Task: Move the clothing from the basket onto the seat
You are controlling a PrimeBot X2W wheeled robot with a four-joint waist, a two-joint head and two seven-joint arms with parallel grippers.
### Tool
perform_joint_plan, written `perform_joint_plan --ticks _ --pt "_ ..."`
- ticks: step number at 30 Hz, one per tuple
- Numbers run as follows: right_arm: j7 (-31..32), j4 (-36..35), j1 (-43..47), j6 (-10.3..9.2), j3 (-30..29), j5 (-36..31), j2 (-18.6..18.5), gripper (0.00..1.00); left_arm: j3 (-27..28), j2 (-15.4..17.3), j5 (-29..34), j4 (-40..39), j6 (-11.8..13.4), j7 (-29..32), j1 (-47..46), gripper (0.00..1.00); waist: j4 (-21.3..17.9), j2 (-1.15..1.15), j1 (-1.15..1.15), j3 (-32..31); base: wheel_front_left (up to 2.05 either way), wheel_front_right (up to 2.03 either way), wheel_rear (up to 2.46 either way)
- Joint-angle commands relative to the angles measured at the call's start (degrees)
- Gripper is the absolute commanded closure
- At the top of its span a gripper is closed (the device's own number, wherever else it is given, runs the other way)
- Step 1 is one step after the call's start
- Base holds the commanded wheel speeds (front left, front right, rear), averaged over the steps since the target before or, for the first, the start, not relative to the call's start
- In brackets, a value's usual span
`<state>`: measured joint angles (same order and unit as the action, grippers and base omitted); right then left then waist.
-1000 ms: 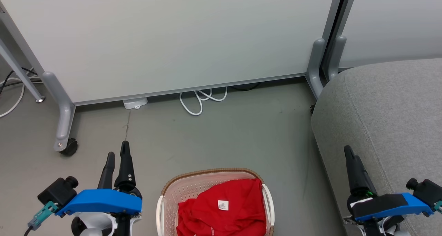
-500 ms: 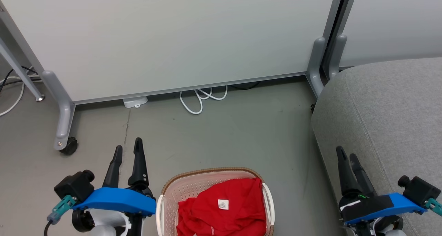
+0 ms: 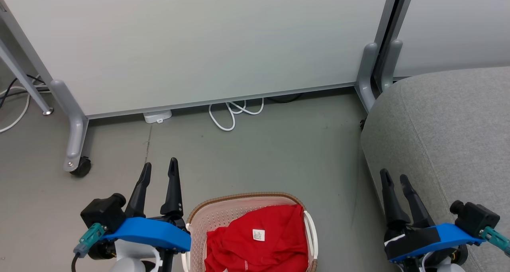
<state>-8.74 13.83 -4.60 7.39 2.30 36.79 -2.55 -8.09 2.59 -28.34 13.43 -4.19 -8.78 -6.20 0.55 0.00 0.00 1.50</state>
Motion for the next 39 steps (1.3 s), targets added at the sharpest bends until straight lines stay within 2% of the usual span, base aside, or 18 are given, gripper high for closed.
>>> perform_joint_plan --ticks 1,39 --pt "-0.61 -0.33 -1.46 0.11 0.25 -1.47 -0.40 0.00 -0.28 0.32 1.50 -0.18 -0.47 -0.54 -1.34 0.00 0.03 0.00 0.00 0.01 0.00 0.00 0.00" --pt "-5.21 0.74 -1.46 0.15 2.09 -18.20 -0.47 0.00 -3.39 0.35 19.48 1.70 -0.64 -5.16 -1.80 0.00 0.34 0.00 0.00 0.62 0.00 0.00 0.00"
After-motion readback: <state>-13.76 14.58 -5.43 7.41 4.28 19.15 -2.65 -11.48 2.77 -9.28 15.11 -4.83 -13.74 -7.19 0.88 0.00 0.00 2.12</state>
